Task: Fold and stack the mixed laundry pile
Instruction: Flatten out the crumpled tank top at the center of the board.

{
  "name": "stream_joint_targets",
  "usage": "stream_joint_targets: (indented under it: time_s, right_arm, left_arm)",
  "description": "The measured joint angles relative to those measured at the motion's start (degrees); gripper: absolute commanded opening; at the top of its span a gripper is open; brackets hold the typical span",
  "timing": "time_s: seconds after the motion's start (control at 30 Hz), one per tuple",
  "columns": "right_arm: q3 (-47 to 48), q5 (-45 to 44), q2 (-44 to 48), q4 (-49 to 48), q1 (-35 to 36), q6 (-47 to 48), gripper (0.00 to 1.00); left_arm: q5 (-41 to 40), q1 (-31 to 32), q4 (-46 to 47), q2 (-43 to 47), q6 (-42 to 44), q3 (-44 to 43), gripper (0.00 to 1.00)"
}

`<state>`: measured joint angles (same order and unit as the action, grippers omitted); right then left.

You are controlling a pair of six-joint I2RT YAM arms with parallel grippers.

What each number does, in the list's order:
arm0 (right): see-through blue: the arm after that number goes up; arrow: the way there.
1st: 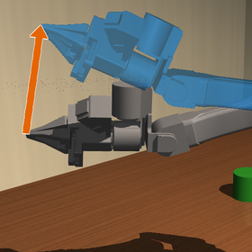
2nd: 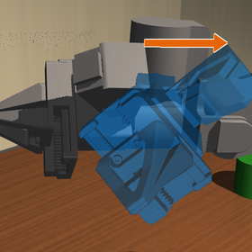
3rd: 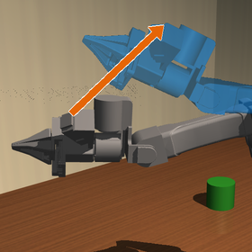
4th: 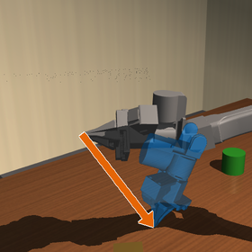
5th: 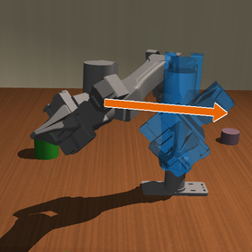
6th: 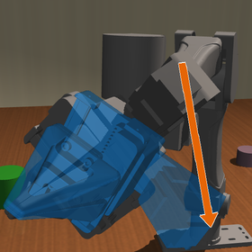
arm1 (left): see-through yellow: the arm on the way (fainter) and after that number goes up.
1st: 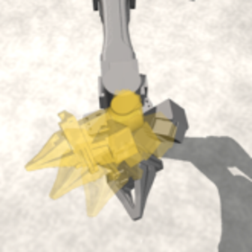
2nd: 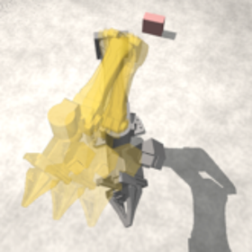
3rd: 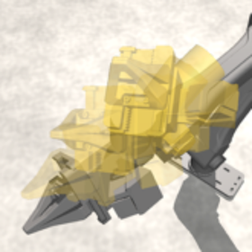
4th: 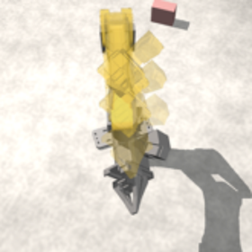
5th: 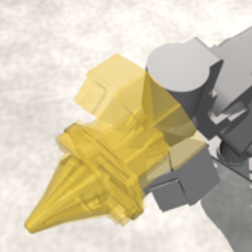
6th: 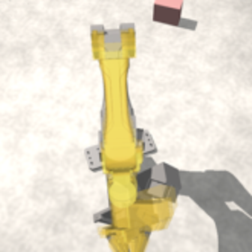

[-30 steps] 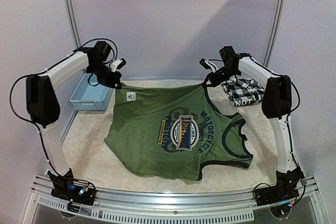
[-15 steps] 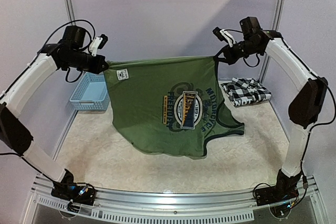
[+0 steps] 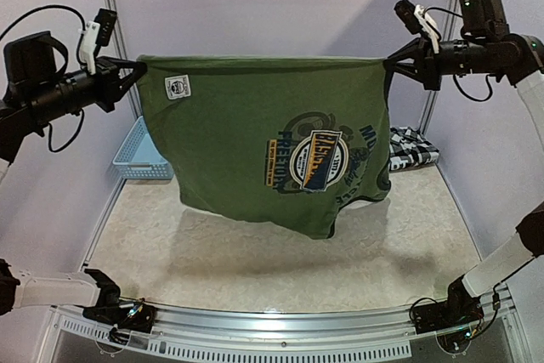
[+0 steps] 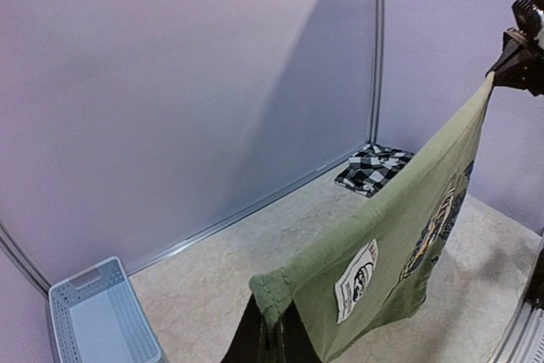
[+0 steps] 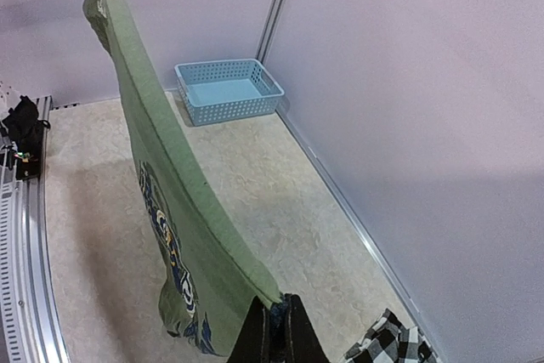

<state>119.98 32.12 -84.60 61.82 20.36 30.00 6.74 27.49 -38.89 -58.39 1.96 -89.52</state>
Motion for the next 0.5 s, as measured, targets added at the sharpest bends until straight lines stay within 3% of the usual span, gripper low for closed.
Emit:
stream_joint_targets:
  time_s: [0.2, 0.5]
  right_arm:
    - [2.75, 2.36, 7.13, 2.75, 0.66, 1.46, 0.0]
    - [6.45, 10.4, 13.64, 3.72, 0.74, 1.64, 0.0]
  left_arm:
    - [0.2, 4.17, -2.32, 6.08, -1.92, -1.68, 0.0]
    - [4.68, 4.79, -5.99, 9.49, -2.89, -10.34, 0.0]
